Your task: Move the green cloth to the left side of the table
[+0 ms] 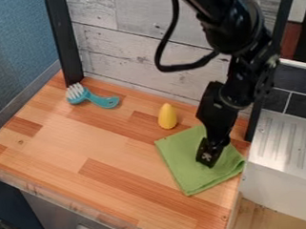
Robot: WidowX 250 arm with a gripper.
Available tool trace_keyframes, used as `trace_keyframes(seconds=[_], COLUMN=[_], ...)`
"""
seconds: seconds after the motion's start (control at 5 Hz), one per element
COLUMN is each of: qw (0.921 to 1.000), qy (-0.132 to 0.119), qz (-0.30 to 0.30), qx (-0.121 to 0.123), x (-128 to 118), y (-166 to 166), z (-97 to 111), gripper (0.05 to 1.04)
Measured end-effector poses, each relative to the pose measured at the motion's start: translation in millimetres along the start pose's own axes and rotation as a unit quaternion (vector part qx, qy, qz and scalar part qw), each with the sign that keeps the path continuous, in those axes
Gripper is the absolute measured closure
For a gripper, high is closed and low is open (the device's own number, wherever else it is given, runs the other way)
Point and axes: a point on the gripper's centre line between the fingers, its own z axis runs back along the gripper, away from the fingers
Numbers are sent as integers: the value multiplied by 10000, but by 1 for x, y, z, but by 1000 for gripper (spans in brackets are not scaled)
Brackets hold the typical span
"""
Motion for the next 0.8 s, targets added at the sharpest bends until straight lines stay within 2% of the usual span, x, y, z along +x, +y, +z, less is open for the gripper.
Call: trace_keyframes(seconds=[0.2,0.4,0.6,0.8], qw=[10000,10000,9994,9984], qy=[3,72,325,464], qz=[-77,-57,77,307], qx=[48,-20,-57,-58], x=[-3,1,15,37], y=[0,-2,6,17], z=[-11,-15,-21,-24], gripper=[84,84,84,84])
